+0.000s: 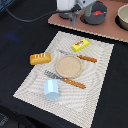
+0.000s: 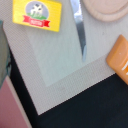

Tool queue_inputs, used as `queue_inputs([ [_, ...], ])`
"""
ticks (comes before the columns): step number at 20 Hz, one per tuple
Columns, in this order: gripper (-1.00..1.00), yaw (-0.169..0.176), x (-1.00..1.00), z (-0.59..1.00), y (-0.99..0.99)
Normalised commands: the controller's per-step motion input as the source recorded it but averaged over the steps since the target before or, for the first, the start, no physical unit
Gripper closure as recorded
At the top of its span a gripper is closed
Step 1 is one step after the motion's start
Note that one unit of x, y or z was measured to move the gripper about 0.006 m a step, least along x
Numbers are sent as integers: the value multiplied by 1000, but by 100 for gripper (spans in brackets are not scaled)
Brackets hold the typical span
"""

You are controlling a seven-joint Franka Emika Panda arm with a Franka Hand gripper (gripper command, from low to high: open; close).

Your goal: Interact with the objects in diverse but meaningful ways.

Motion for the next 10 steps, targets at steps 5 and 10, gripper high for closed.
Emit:
queue_inputs([
  [5, -100, 68, -506, -368, -582],
  [10, -100, 74, -635, -370, -410],
])
